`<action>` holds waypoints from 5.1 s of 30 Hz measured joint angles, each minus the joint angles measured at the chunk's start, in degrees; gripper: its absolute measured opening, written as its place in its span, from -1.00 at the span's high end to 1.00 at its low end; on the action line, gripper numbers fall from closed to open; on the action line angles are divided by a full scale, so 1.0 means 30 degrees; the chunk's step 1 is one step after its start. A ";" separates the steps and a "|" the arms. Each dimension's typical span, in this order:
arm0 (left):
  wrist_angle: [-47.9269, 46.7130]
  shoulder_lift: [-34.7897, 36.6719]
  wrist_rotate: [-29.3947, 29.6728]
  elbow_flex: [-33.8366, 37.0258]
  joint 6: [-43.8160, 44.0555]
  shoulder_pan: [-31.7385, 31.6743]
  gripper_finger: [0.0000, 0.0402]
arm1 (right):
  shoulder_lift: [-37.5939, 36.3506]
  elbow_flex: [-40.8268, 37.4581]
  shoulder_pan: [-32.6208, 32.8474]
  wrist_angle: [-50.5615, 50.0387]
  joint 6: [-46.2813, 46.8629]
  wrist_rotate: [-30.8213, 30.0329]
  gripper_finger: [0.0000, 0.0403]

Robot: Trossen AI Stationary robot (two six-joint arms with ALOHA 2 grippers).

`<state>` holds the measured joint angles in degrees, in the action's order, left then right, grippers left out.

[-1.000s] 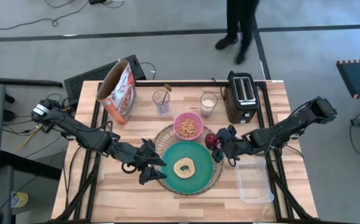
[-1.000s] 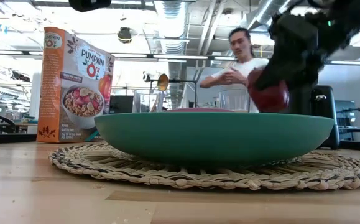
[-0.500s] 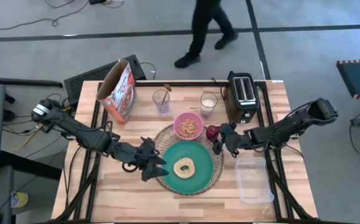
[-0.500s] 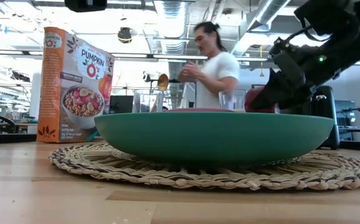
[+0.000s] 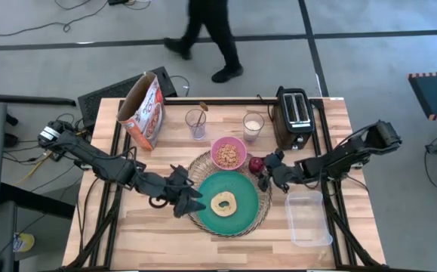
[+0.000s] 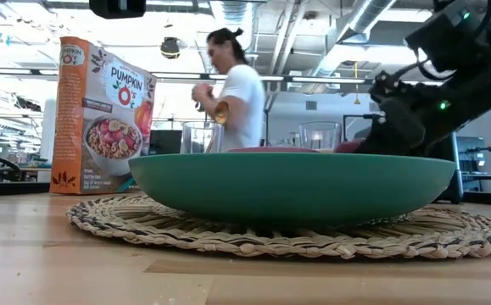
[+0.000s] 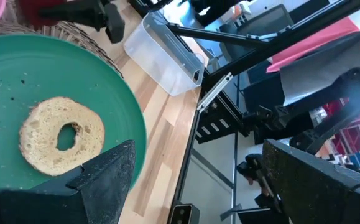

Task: Arrange a breakfast setting
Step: Put the red apple to the top right of the green plate, then put the gold spoon to the left of the pink bowl

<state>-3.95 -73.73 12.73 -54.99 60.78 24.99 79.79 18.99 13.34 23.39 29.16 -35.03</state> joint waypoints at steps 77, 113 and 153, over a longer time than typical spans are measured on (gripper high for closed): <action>0.0727 0.0001 -0.0377 -0.0006 -0.0793 -0.0015 -0.67 | -0.7502 0.2861 0.1301 -1.4109 0.0213 0.5538 -0.79; -1.1764 -0.2267 -0.4174 -1.2181 -1.4436 -1.4193 -0.67 | -0.9021 0.9316 -0.3227 -1.6454 -0.3064 0.6200 -0.79; -2.0913 -1.2502 -0.4389 -1.9051 -2.7577 -1.9057 -0.67 | -0.9014 0.9403 -0.6375 -1.8777 -0.5171 0.9269 -0.79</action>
<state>-66.68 -111.24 -0.44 -112.14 -21.95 -32.18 52.75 47.20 -5.78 -32.94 13.65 -7.22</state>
